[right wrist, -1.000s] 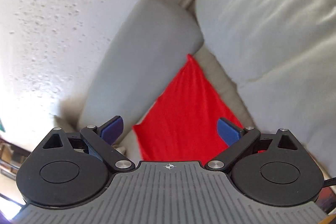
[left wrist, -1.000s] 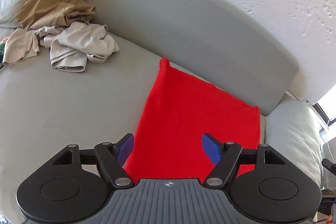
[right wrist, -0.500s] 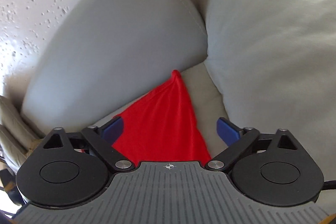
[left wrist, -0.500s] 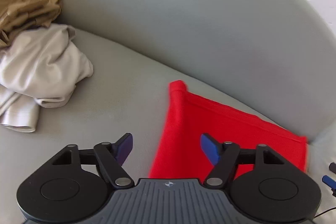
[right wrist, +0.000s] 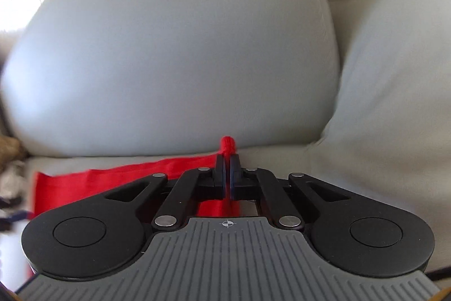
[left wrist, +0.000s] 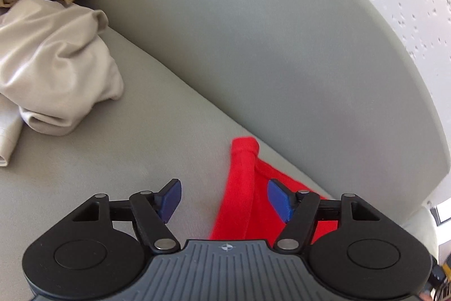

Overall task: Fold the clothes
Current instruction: 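Lift the hem with both grippers and fold it up toward the collar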

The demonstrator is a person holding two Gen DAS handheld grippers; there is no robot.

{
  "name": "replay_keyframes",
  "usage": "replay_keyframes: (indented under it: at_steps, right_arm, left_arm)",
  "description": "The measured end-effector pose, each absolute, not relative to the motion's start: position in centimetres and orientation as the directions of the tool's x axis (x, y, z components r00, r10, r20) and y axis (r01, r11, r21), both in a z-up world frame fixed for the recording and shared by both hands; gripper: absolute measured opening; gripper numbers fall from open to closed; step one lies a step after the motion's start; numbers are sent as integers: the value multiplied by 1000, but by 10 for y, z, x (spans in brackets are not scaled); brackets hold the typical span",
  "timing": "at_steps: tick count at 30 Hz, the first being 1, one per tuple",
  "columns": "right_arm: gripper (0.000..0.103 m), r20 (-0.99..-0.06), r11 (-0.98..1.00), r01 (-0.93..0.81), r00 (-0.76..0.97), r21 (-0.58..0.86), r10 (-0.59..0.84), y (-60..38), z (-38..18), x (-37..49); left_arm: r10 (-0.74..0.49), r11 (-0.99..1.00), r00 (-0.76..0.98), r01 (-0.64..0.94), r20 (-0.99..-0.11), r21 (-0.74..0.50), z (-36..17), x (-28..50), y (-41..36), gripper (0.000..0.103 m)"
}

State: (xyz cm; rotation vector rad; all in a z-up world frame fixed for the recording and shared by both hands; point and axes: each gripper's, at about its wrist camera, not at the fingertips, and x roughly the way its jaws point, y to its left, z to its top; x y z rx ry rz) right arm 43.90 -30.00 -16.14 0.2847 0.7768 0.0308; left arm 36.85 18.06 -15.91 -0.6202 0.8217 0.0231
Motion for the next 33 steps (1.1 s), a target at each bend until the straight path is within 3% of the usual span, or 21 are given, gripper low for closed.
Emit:
replay_keyframes:
  at_steps: [5,10,13,14,16,18,19,20,22,24,25,29,33]
  right_arm:
    - [0,-675,957,236,735,169,-62,-304,-163,425]
    - [1,-685,888,290,728,356,37,-337,-167,422]
    - [12,-654,840,206,726,502,213,-344,-167,421]
    - [24,-641,828,183,725,530,250,-345,-166,420]
    - [37,-625,809,142,714,570,315,-343,-169,423]
    - [38,-619,803,114,702,585,352,-339,-171,427]
    - [40,-626,815,112,702,569,341,-335,-170,428]
    - [40,-633,826,110,701,552,329,-331,-170,429]
    - [36,-645,848,107,700,519,307,-323,-168,431]
    - [22,-657,869,103,699,484,283,-315,-167,433]
    - [6,-662,878,101,698,467,271,-311,-166,434]
    - [5,-682,914,94,696,395,223,-295,-164,438]
    - [5,-669,892,163,719,422,185,-296,-132,417]
  left_arm:
    - [-201,837,689,-249,-696,-488,-159,376,174,66]
    - [-287,817,643,-223,-711,-531,-176,403,167,64]
    - [-314,816,640,-197,-702,-544,-180,417,164,64]
    - [-322,816,640,-187,-698,-547,-180,420,162,64]
    - [-341,819,636,-161,-692,-551,-186,429,163,62]
    - [-331,845,630,-133,-703,-518,-185,433,157,59]
    - [-324,860,629,-115,-707,-497,-184,434,154,50]
    - [-313,876,621,-103,-718,-471,-183,435,150,42]
    - [-280,907,612,-85,-740,-413,-183,435,144,8]
    - [-259,924,625,-63,-736,-378,-180,431,144,7]
    - [-251,928,635,-58,-731,-369,-177,428,144,6]
    - [-224,939,669,-46,-709,-340,-162,416,144,6]
    - [-222,944,686,-26,-692,-328,-133,401,147,6]
